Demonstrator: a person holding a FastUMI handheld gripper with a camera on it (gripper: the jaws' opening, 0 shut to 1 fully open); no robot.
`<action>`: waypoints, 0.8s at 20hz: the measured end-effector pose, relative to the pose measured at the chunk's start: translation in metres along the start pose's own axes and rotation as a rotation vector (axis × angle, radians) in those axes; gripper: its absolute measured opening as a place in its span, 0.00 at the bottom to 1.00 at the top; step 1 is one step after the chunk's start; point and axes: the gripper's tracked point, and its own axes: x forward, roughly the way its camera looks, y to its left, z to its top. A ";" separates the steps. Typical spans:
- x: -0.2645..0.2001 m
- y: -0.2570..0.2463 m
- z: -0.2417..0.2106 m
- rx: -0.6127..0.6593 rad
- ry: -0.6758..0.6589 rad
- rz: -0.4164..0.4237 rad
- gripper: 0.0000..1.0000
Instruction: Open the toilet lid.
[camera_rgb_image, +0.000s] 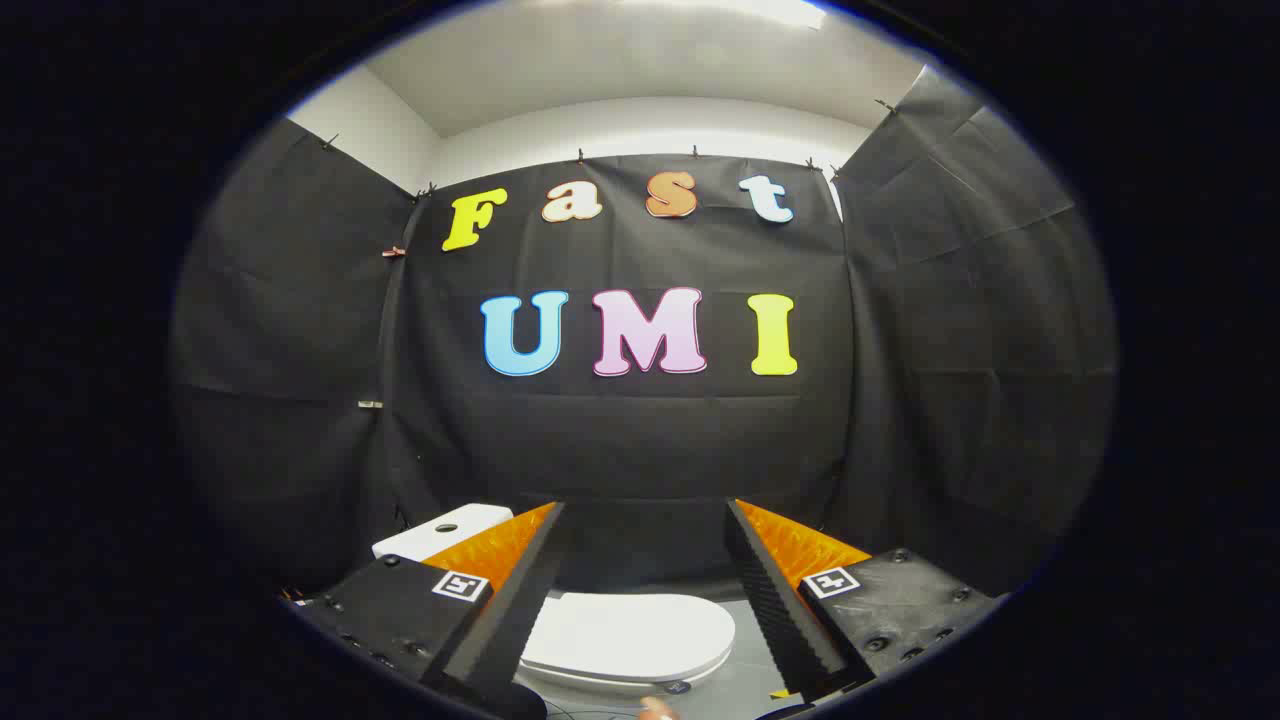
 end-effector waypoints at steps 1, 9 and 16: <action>-0.001 0.001 0.002 0.002 -0.005 0.004 0.98; -0.003 0.001 0.009 -0.001 -0.020 0.006 0.98; -0.004 0.000 0.008 -0.009 -0.013 0.002 0.98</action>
